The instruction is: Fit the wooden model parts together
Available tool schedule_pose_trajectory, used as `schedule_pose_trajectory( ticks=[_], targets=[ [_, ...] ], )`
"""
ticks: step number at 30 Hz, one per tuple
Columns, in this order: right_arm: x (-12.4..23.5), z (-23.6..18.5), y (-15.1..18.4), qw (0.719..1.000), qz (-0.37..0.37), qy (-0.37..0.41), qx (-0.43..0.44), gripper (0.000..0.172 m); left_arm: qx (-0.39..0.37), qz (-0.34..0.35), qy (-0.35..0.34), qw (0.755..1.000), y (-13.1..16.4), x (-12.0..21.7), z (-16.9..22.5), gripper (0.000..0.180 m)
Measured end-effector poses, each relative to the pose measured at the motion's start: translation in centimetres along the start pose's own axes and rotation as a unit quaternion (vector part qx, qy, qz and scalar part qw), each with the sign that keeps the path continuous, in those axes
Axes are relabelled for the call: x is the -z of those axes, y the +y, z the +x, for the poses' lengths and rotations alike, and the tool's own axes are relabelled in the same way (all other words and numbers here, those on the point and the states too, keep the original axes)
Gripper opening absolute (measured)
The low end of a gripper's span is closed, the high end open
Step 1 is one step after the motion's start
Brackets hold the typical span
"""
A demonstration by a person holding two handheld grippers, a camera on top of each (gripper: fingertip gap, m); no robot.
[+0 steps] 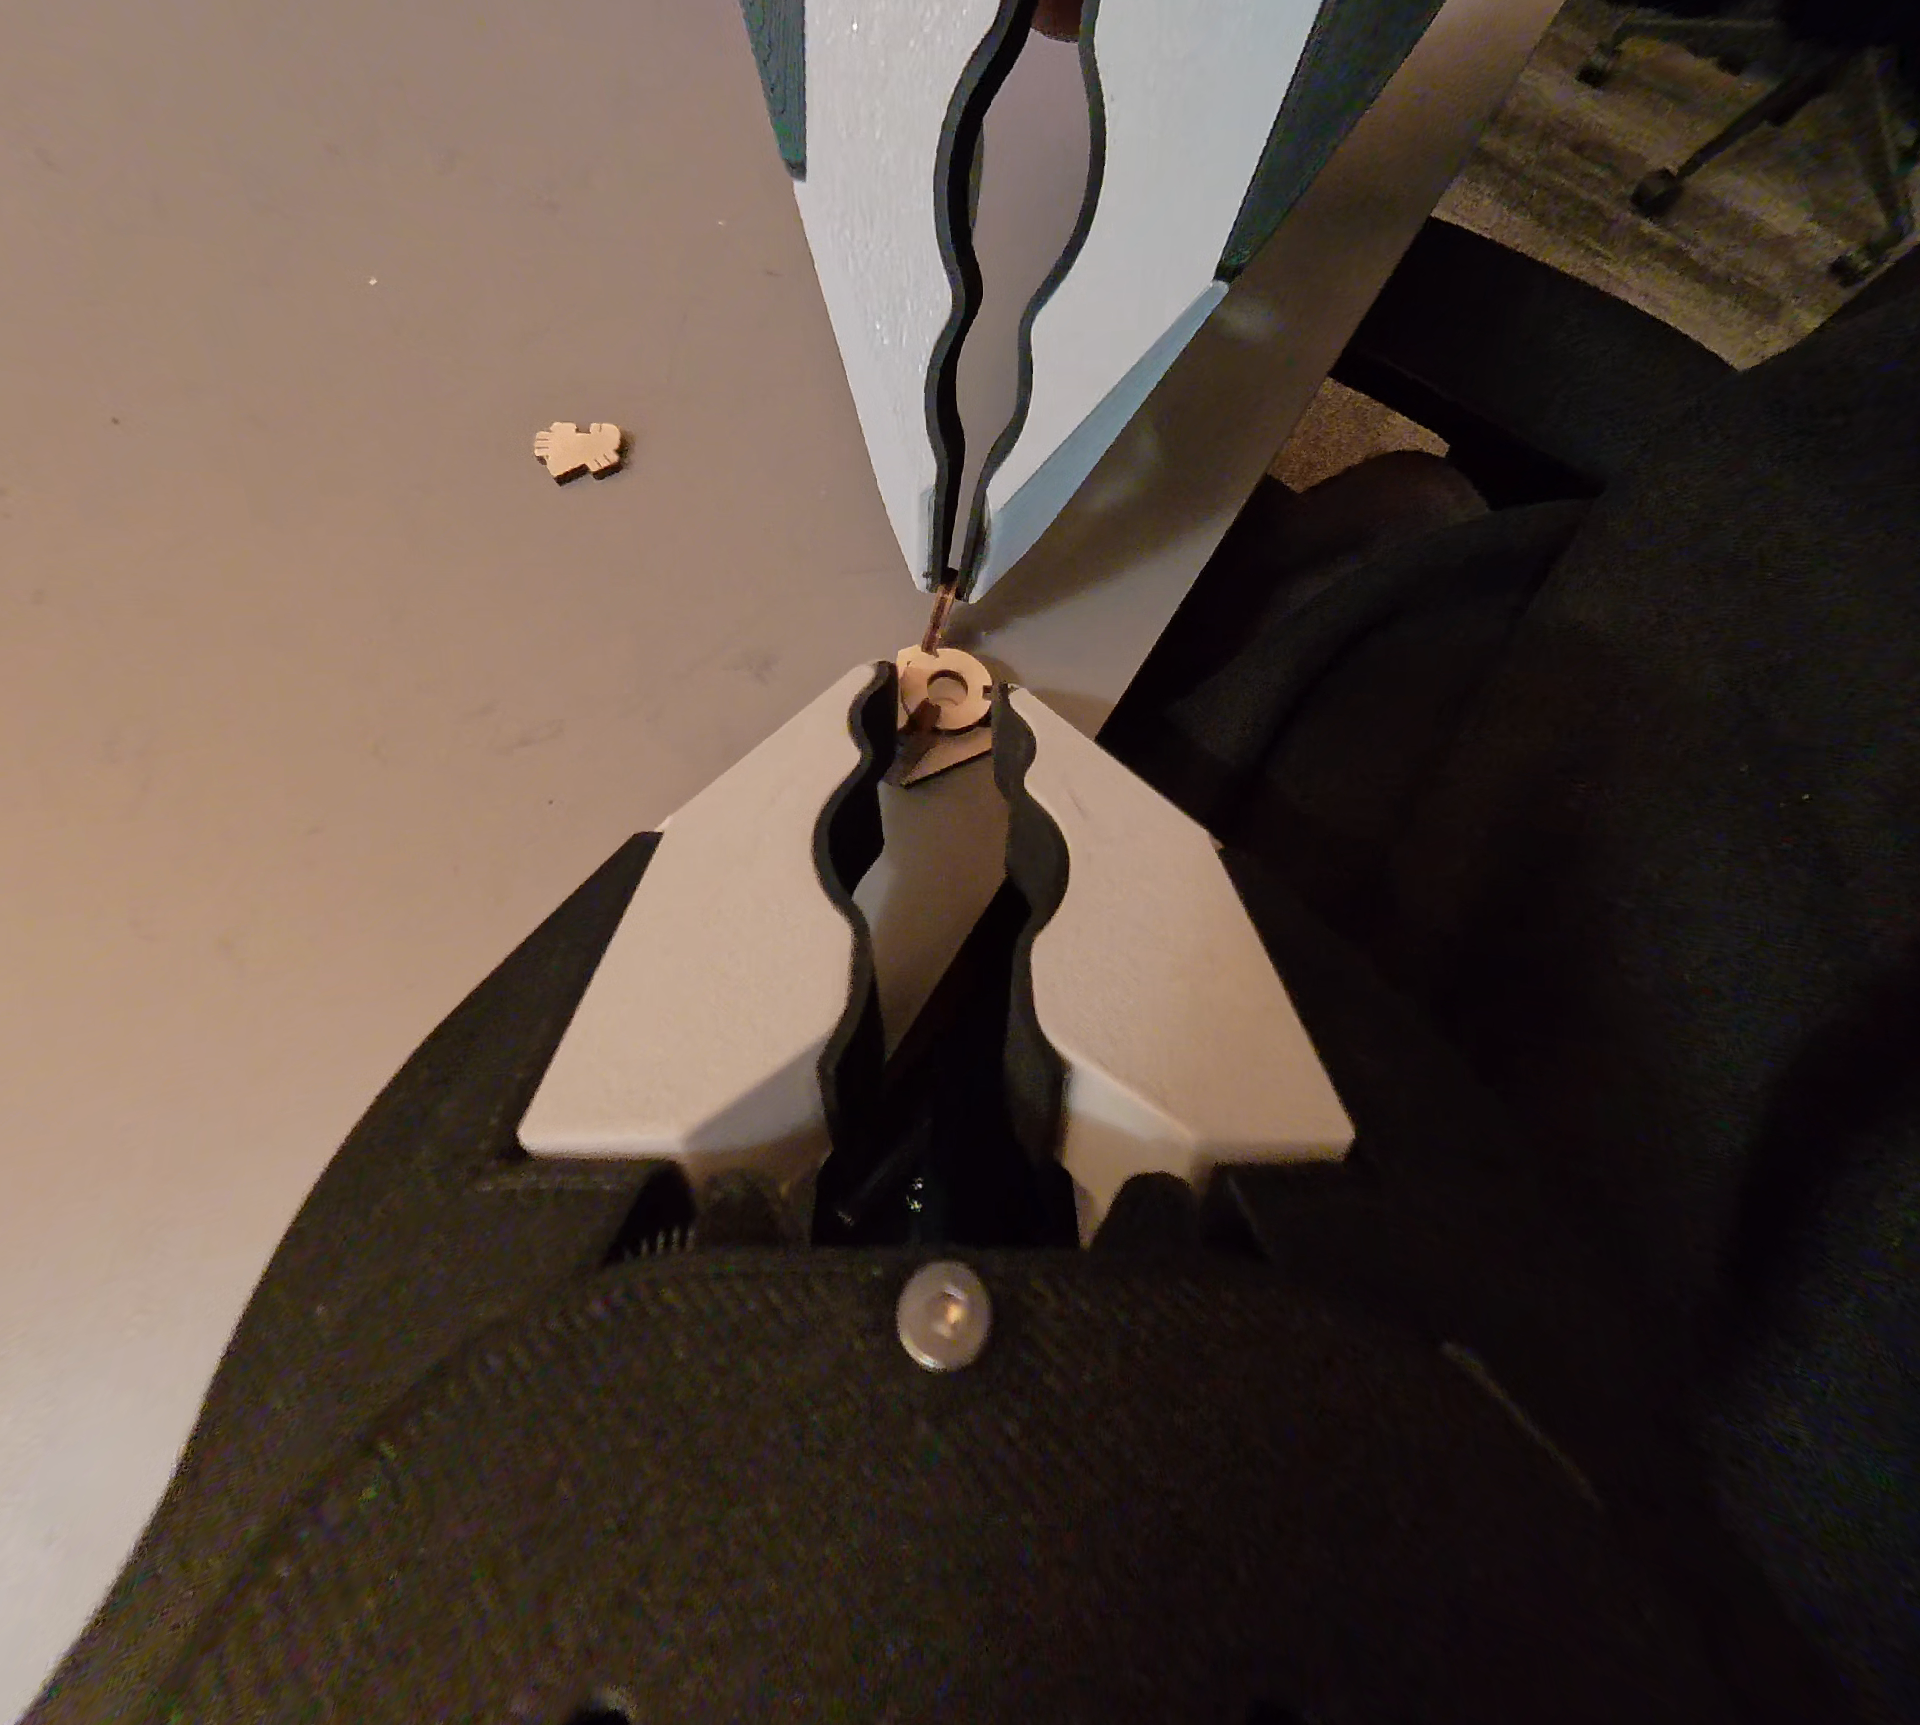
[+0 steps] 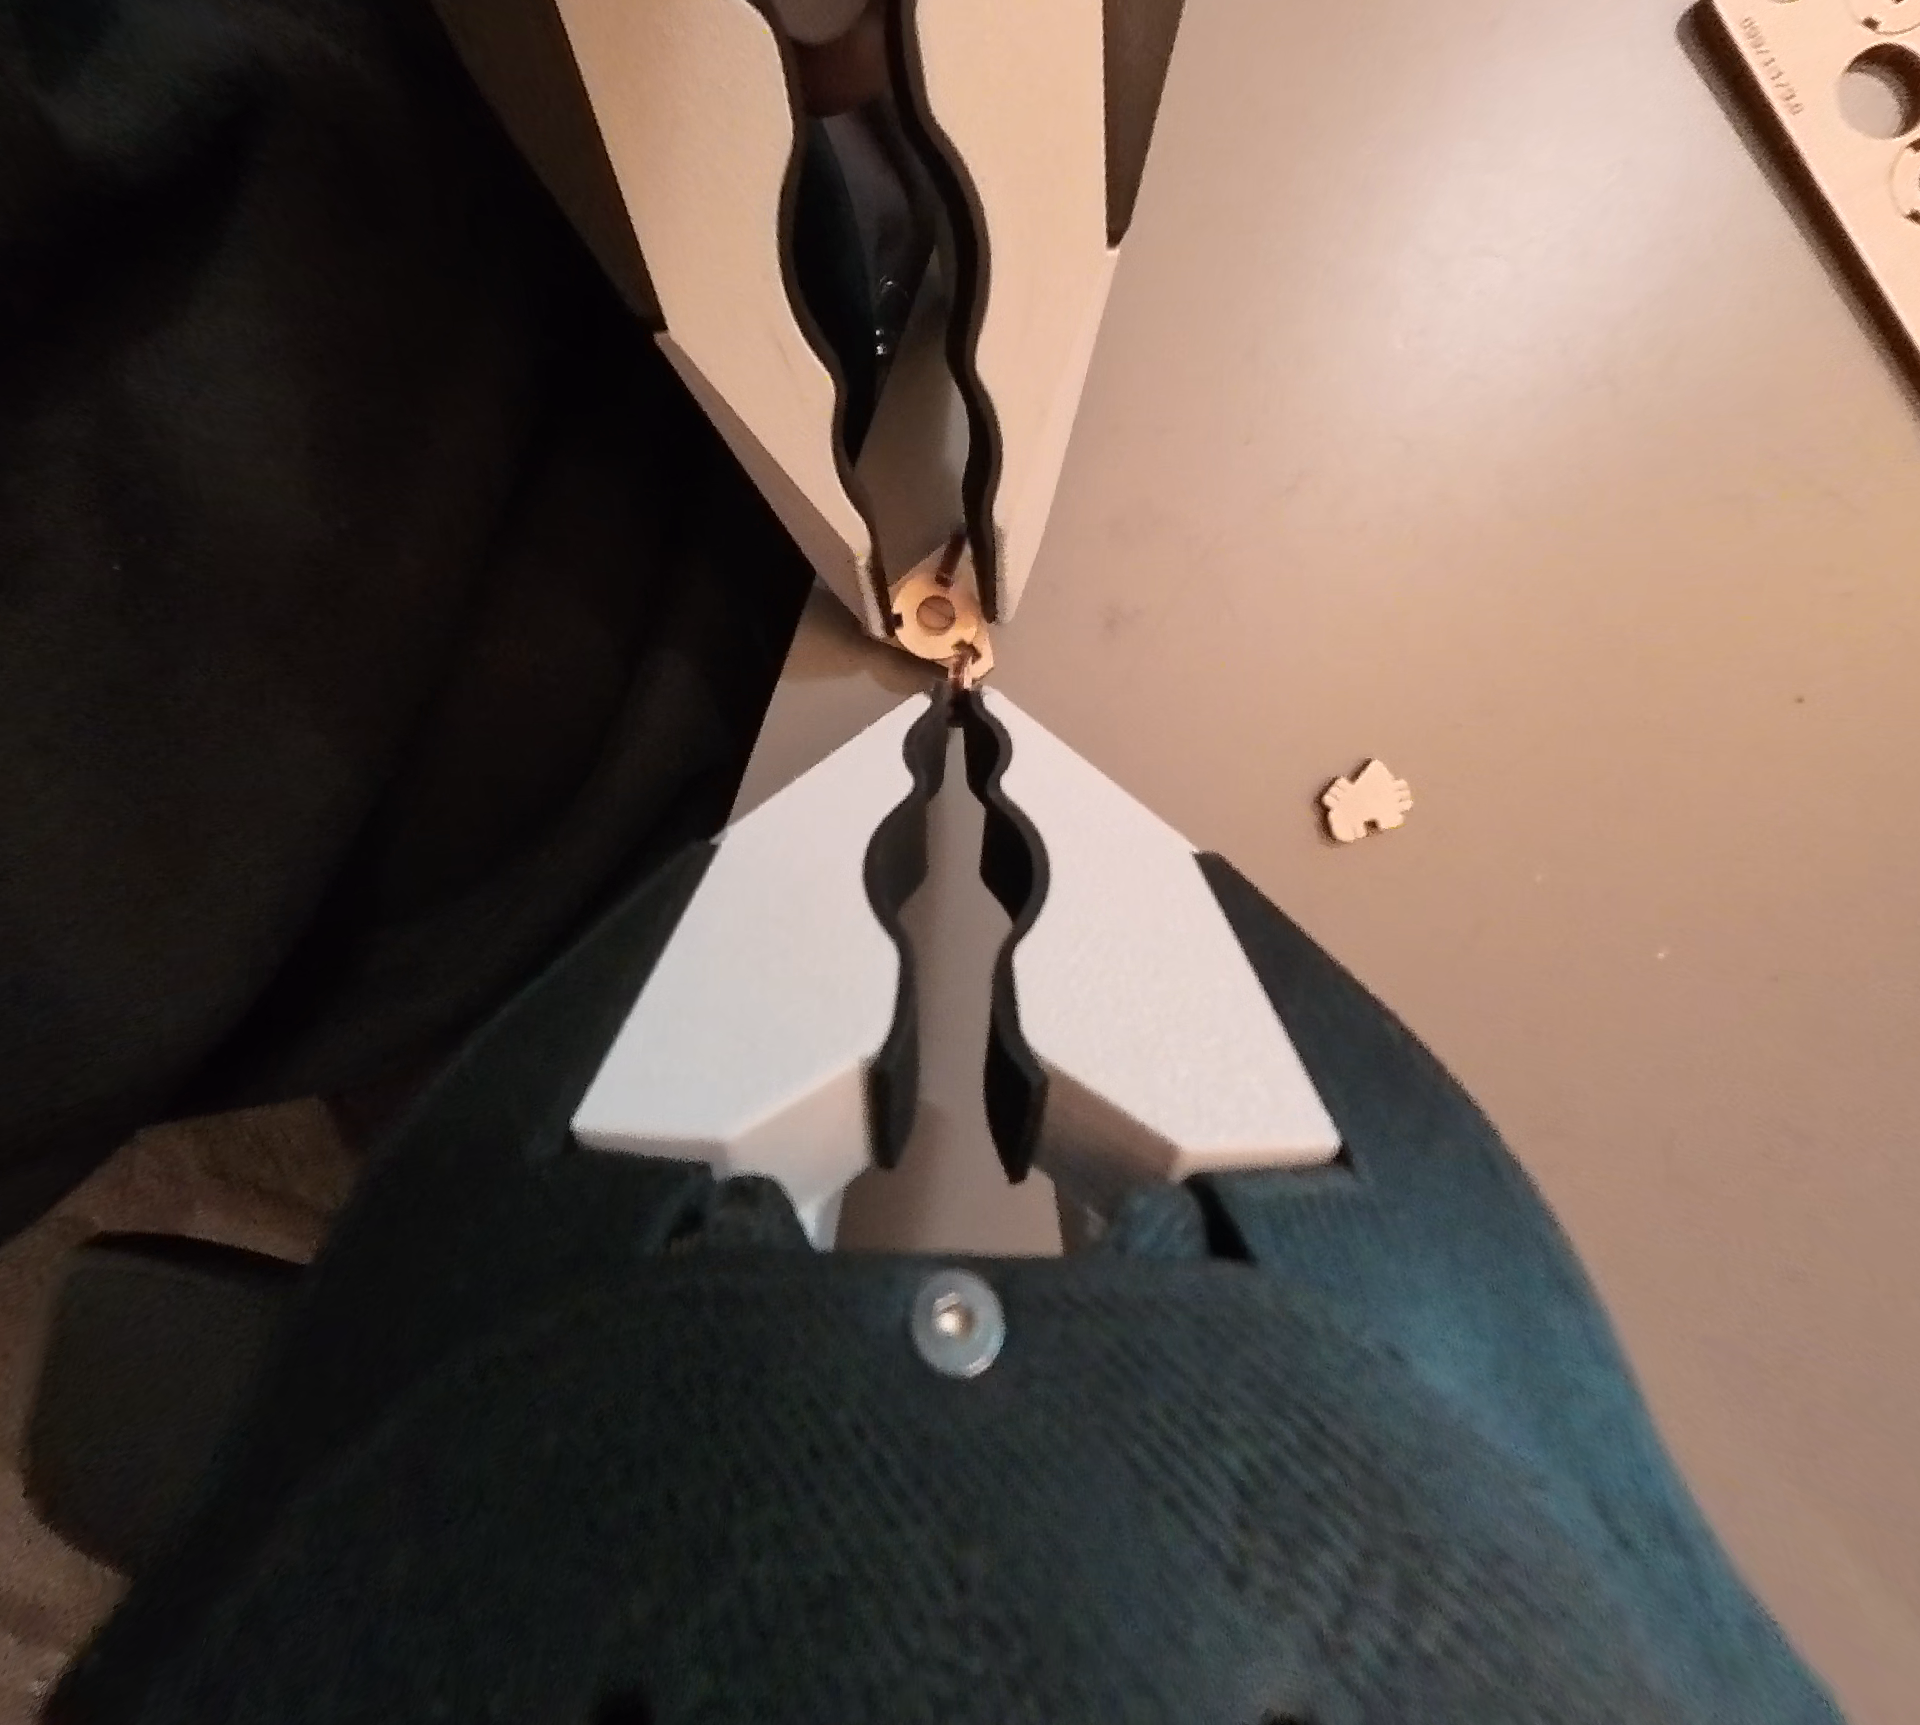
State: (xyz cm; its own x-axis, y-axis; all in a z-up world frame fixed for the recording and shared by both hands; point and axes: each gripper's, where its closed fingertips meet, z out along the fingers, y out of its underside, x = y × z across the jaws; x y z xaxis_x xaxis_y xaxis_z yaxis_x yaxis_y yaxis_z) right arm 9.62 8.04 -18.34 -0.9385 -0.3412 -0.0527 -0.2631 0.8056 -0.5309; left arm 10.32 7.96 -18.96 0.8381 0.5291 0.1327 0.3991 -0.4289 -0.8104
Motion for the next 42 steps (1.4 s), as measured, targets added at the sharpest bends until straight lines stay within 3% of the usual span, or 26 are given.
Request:
schedule_pose_trajectory(
  ticks=[14, 24, 42],
  targets=[
    [0.4, -0.1, -0.5, 0.996, -0.015, -0.036, 0.085, 0.001, 0.02, 0.057, 0.044, 0.997, -0.8, 0.6, 0.3, 0.016],
    [0.6, -0.4, -0.3, 0.984, -0.046, -0.063, 0.162, 0.0, -0.021, 0.078, 0.041, 0.996, -1.0, 0.5, 0.6, 0.016],
    [0.4, 0.0, -0.3, 0.984, -0.05, -0.057, 0.163, 0.001, 0.029, 0.085, 0.052, 0.995, -1.3, 0.7, 0.2, 0.016]
  ],
)
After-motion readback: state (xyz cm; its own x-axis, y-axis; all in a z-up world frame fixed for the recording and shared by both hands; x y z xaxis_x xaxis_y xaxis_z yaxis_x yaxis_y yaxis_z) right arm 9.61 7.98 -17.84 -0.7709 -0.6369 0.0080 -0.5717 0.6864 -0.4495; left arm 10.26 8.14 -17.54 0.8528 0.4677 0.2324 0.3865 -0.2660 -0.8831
